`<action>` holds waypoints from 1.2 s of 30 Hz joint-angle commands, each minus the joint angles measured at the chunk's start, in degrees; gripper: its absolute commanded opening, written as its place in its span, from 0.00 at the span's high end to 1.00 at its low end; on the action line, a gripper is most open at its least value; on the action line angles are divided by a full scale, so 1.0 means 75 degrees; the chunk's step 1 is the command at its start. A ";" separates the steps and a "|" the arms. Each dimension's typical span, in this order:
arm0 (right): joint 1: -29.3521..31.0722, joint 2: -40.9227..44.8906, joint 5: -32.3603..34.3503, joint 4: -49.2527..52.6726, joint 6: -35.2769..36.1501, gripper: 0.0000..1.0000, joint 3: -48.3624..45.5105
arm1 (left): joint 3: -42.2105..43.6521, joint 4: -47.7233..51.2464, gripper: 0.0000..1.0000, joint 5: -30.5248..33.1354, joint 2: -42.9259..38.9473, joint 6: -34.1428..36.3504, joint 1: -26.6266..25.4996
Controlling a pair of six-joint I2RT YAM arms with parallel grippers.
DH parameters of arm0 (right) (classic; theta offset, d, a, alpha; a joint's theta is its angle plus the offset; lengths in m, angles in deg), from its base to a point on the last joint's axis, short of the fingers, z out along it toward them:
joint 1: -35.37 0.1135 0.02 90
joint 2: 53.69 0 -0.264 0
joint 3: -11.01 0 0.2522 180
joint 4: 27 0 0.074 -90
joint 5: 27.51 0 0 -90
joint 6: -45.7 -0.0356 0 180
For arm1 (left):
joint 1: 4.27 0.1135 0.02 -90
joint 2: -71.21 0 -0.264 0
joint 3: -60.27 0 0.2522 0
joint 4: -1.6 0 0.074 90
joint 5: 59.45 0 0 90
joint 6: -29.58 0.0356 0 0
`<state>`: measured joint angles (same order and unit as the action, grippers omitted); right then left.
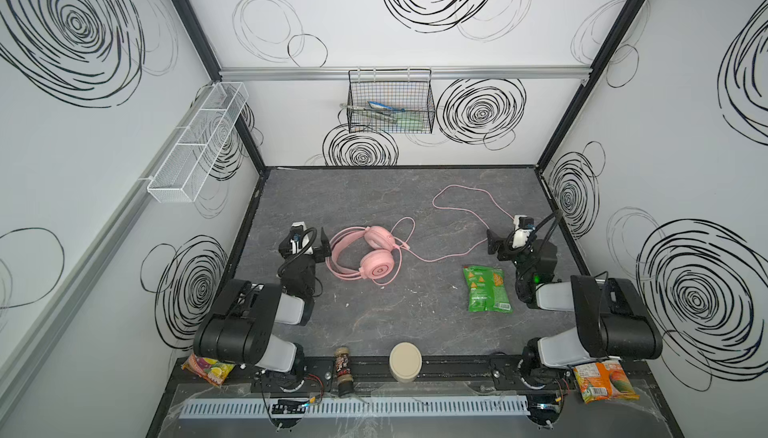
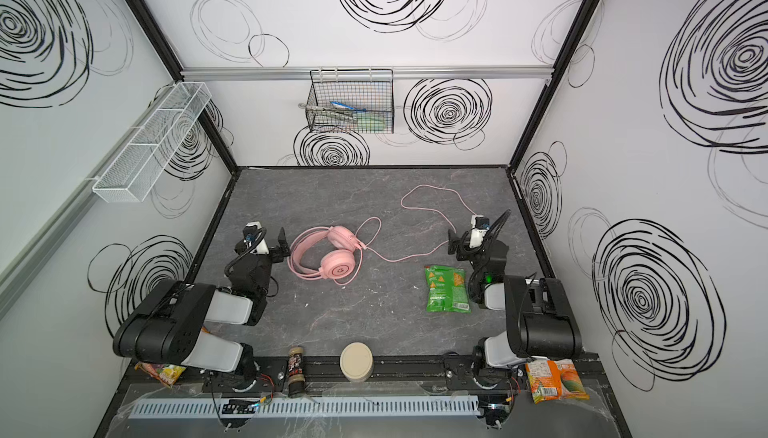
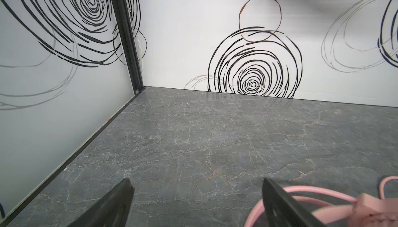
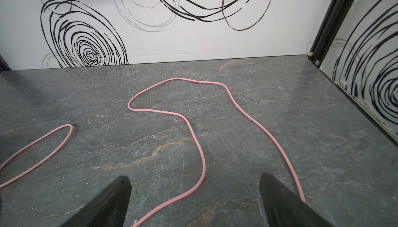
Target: Wrap the headphones
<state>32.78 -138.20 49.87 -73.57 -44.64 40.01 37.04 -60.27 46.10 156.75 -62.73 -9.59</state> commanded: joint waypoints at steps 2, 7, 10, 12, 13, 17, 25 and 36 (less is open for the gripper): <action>0.0017 0.0027 -0.0004 -0.0319 0.0080 0.03 -0.0076 | -0.0035 -0.0661 0.04 0.0048 0.0021 0.0120 -0.0029; 0.0017 0.0030 -0.0002 -0.0321 0.0080 0.03 -0.0076 | -0.0034 -0.0661 0.04 0.0042 0.0023 0.0121 -0.0029; 0.0017 0.0026 0.0001 -0.0318 0.0081 0.03 -0.0070 | -0.0029 -0.0671 0.04 0.0048 0.0028 0.0122 -0.0023; 0.0017 0.0025 -0.0004 -0.0322 0.0080 0.03 -0.0070 | -0.0033 -0.0673 0.04 0.0048 0.0024 0.0120 -0.0035; 0.0017 0.0029 -0.0004 -0.0321 0.0080 0.03 -0.0076 | -0.0033 -0.0673 0.04 0.0048 0.0021 0.0120 -0.0023; -0.0012 -0.0005 0.0007 -0.0287 0.0053 0.03 -0.0040 | -0.0030 -0.0666 0.04 0.0052 0.0023 0.0127 -0.0023; -0.0009 -0.0016 0.0009 -0.0286 0.0045 0.03 -0.0037 | -0.0043 -0.0644 0.04 0.0048 0.0033 0.0120 -0.0017; 0.0346 0.0018 0.1334 0.2190 0.0004 0.03 0.1548 | -0.0237 0.0331 0.04 0.0804 -0.0699 0.0186 -0.0257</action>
<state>34.33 -138.18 57.85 -67.87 -45.47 43.34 36.90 -58.85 47.89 154.78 -62.58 -10.31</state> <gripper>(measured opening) 0.975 0.962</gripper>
